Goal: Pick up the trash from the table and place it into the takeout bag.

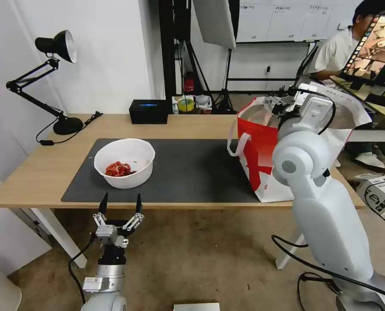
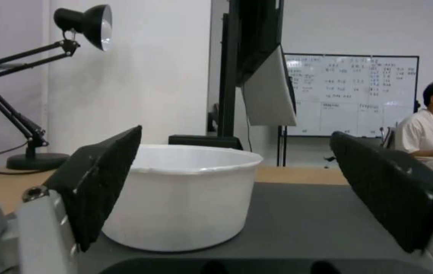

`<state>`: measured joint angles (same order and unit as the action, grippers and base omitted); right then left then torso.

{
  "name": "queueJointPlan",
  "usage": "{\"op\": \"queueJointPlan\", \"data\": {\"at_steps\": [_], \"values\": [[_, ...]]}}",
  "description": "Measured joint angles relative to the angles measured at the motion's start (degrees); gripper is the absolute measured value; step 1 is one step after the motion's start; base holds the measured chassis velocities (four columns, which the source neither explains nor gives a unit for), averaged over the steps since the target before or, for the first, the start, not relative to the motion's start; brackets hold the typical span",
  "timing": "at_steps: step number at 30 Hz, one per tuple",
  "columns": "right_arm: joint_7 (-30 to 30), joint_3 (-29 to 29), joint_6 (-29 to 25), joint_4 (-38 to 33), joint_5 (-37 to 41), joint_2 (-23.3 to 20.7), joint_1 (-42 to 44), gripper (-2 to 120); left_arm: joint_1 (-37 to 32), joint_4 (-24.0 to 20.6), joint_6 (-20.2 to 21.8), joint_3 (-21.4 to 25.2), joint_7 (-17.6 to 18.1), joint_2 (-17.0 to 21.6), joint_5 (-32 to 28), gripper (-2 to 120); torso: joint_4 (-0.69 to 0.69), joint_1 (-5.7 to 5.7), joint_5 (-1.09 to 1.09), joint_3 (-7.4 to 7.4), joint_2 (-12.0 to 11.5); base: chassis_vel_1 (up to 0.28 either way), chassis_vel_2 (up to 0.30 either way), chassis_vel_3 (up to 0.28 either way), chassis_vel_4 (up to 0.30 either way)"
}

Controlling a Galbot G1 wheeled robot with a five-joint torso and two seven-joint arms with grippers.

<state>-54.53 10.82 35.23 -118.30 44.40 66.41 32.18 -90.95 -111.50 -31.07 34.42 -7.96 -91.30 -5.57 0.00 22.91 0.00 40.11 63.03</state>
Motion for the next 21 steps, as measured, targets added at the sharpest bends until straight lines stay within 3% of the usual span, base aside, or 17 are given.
{"op": "queueJointPlan", "data": {"at_steps": [1, 8, 21], "values": [[0.0, 0.0, 0.0, 0.0, 0.0, 0.0, 0.0, 100, 0.0, 0.0, 0.0, 0.0, 0.0, 0.0, 0.0, 100, 0.00, 0.00, 0.00, 0.00, 0.0, 0.000, 0.000, 0.000, 0.000], [18.3, 0.9, -11.3, -2.1, -10.4, -2.6, 6.8, 100, -0.3, -0.6, 0.0, -0.2, 0.0, 0.0, 0.0, 100, 0.00, 0.00, 0.01, 0.00, 0.0, 0.000, 0.000, 0.000, 0.000], [33.7, 3.5, -29.1, -4.9, -19.5, -3.0, 22.4, 100, -1.3, -1.4, 0.0, -0.4, 0.0, 0.0, 0.1, 100, 0.00, 0.00, 0.00, -0.01, 0.0, 0.000, 0.000, 0.000, 0.000]]}}
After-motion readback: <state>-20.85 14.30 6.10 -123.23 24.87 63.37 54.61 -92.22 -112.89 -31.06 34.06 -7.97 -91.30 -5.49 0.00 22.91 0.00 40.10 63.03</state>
